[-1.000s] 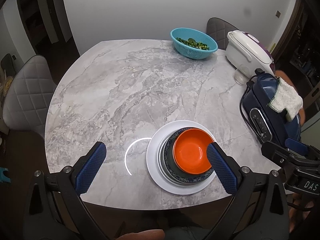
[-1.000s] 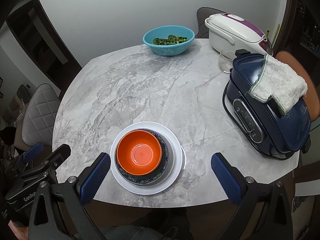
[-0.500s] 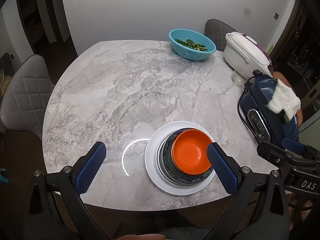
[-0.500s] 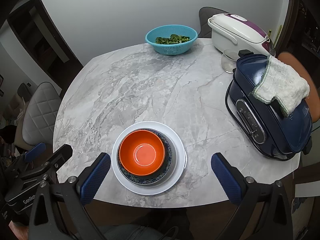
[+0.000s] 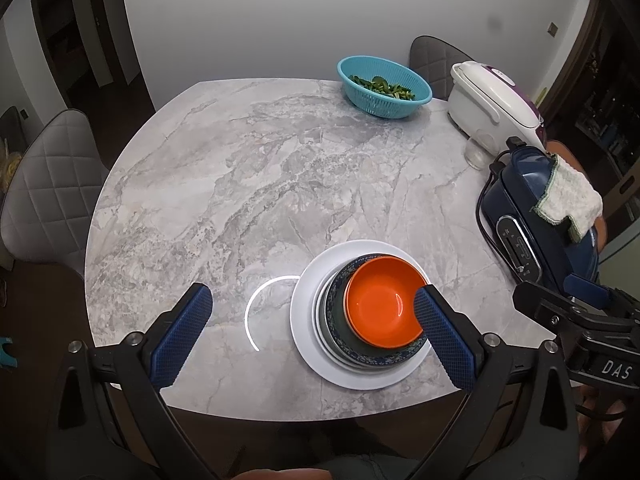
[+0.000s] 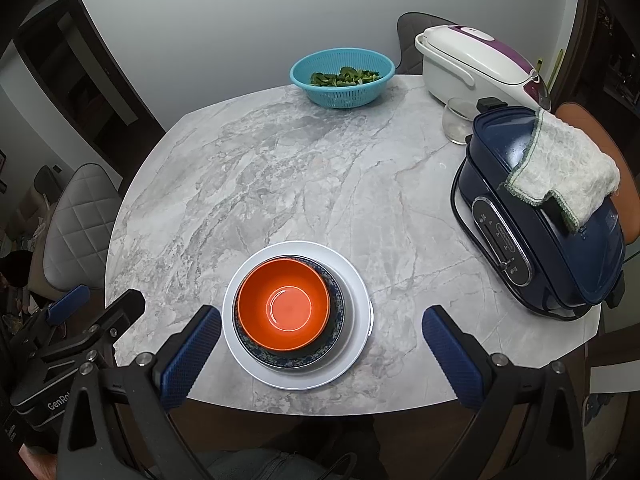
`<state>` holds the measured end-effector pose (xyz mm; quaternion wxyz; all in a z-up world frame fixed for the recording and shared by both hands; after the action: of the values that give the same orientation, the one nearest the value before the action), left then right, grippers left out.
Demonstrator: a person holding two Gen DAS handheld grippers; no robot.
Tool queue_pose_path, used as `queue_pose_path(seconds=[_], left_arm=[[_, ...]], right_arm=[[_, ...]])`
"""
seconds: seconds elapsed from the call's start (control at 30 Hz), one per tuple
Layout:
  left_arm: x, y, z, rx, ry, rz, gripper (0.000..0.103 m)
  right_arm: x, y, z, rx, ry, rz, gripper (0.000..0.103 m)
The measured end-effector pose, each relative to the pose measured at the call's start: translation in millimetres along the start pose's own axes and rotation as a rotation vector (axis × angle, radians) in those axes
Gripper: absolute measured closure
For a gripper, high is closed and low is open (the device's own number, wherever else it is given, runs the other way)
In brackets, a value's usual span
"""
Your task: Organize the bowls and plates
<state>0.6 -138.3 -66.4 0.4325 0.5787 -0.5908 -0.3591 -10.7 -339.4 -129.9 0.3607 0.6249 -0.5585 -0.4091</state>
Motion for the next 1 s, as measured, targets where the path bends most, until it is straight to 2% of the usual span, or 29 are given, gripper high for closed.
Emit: queue_pose_path(seconds=[0.33, 0.5, 0.6, 1.0], left_arm=[[-2.9, -0.1, 2.0, 0.014, -0.003, -0.012, 0.001], [0.3, 7.5, 3.3, 0.051, -0.020, -0.124, 0.000], [0.1, 5.9, 4.7, 0.033, -0.024, -0.100, 0.000], [0.9, -1.5, 6.1, -0.006, -0.036, -0.092, 0.000]], right_arm=[[-0.4, -0.9, 0.8, -0.001, 0.004, -0.001, 0.000], [-0.9, -1.8, 1.2, -0.002, 0.003, -0.002, 0.000], [-0.9, -1.5, 0.6, -0.002, 0.003, -0.003, 0.000], [-1.2, -1.7, 1.3, -0.001, 0.005, -0.003, 0.000]])
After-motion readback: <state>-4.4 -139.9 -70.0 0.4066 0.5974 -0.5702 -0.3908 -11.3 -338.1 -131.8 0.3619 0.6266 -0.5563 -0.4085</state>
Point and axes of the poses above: each gripper's, at about its wrist camera, not at the fingertips, and y roughly against the way its jaws point, x to its right, z to its underside, the point moved 2 cm from there along -y, roughly the way its jaws point, and after that the axes turned 9 degrees about -x, right-handed, at the moved point
